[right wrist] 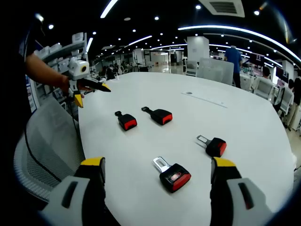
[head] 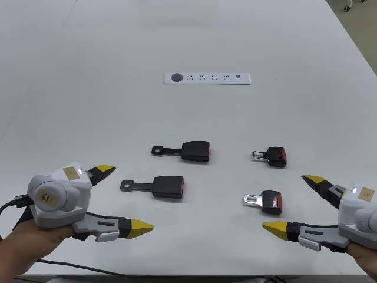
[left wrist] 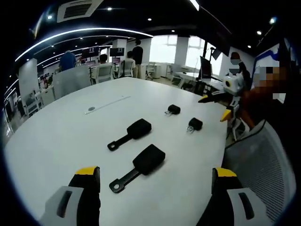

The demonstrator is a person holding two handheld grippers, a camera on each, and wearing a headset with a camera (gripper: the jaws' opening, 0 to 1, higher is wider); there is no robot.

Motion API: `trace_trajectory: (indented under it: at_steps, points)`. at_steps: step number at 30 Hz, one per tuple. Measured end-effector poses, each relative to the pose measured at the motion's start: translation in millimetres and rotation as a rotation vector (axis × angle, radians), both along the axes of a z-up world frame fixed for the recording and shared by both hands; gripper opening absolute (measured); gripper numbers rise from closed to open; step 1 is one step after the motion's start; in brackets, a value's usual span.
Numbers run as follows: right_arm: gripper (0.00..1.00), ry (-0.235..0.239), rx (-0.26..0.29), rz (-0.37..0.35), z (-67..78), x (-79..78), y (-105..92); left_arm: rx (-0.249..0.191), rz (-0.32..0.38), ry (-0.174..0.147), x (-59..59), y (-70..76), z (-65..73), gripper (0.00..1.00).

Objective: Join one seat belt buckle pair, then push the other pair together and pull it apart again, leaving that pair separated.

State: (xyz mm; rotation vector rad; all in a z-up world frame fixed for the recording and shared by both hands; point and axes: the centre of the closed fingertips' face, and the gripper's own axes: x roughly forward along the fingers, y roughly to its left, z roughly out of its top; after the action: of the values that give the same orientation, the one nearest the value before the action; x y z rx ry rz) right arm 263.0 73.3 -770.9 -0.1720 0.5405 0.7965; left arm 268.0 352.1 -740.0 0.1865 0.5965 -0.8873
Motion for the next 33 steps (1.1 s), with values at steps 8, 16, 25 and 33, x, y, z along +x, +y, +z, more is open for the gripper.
trace_trajectory:
  at_steps: [8,16,25,33]
  points:
    - [0.94,-0.004,0.006,-0.007,0.9,0.1,-0.4,-0.002,0.001,-0.004,2.2,0.0,2.2,1.0]
    - [0.94,-0.003,0.007,-0.011,1.2,0.3,-0.6,-0.001,0.006,-0.004,2.1,0.6,3.2,1.0]
    - [0.94,-0.004,0.002,-0.008,3.2,3.0,-2.2,-0.003,0.008,-0.006,3.5,1.6,4.2,1.0]
    - [0.94,-0.002,-0.001,-0.006,2.4,4.5,-2.5,-0.002,0.007,-0.005,3.7,0.0,6.0,1.0]
